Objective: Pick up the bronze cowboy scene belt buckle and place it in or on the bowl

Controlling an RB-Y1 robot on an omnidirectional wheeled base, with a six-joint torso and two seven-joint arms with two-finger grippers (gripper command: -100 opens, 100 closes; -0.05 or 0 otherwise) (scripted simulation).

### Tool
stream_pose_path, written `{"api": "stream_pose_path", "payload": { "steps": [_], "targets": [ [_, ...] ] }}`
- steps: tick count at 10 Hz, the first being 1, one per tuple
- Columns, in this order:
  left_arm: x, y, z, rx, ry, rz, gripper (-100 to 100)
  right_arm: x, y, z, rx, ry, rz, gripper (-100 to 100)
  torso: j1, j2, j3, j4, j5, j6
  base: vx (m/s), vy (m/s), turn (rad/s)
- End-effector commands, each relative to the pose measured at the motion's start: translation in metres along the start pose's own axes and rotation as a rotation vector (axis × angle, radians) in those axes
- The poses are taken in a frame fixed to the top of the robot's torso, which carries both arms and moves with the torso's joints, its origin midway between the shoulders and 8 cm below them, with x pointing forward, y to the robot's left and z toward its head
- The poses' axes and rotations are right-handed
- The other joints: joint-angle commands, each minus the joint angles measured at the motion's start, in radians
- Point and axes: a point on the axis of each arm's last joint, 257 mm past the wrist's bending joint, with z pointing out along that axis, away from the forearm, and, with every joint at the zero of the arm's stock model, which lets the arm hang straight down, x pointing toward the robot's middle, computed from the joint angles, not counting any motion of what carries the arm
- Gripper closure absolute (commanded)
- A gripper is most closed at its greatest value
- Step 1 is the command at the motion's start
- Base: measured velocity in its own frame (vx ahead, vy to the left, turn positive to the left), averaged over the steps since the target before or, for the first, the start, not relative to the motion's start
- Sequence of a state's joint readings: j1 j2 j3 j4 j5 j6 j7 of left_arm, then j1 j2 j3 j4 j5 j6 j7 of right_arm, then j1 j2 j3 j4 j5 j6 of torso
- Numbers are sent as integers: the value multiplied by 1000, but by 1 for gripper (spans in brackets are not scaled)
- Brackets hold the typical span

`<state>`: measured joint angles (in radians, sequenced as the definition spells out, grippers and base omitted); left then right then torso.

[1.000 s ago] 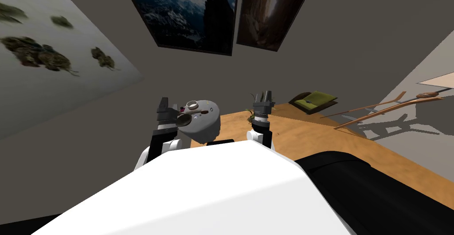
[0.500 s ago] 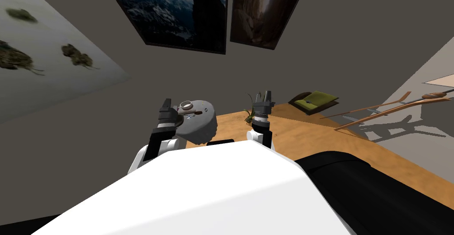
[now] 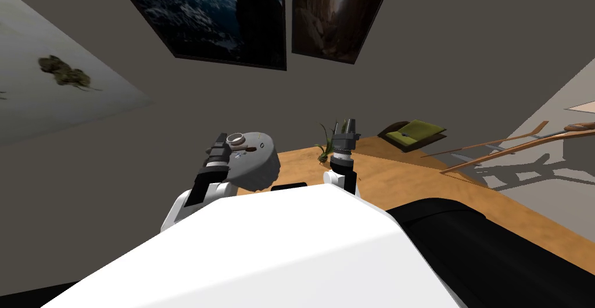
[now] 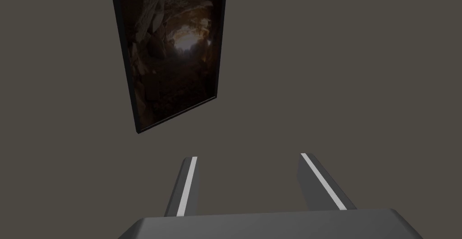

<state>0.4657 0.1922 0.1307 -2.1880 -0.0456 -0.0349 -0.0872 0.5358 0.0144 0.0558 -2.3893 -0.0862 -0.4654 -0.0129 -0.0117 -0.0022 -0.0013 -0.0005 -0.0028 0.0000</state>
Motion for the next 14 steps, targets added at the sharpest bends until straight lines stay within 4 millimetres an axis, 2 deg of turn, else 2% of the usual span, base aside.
{"api": "stream_pose_path", "payload": {
  "steps": [1,4,5,6,7,8,9,10,11,14],
  "targets": [
    [1,14,2,-50,4,17,-100,0,0,0,0,0,0,0,0,0,0,0,0,0,17,-157,18],
    [-10,51,2,-159,9,78,-100,0,0,0,0,0,0,0,2,0,0,0,0,0,40,-177,19],
    [-9,56,1,-180,12,78,-100,0,0,0,0,0,0,0,-1,-2,-1,0,0,0,48,-161,32],
    [-16,72,0,-223,12,106,-100,0,0,0,0,0,0,0,1,-1,-1,0,0,0,67,-166,21],
    [-15,79,-2,-251,15,106,-100,0,0,0,0,0,0,0,1,-3,-1,-1,0,0,61,-139,22],
    [-15,81,-2,-258,16,106,-100,0,0,0,0,0,0,0,3,-3,-2,-1,0,0,30,-55,0],
    [-23,100,-5,-312,18,133,-100,0,0,0,0,0,0,0,8,-1,-1,0,1,0,52,-93,15],
    [-22,105,-7,-333,21,132,-100,0,0,0,0,0,0,0,7,-2,-1,0,1,0,75,-98,26],
    [-30,122,-10,-382,22,158,-100,0,0,0,0,0,0,0,6,-3,-2,-1,1,0,108,-139,26],
    [-39,151,-19,-480,29,180,-100,0,0,0,0,0,0,0,5,-6,-3,-1,1,0,104,-119,21]
  ]
}}
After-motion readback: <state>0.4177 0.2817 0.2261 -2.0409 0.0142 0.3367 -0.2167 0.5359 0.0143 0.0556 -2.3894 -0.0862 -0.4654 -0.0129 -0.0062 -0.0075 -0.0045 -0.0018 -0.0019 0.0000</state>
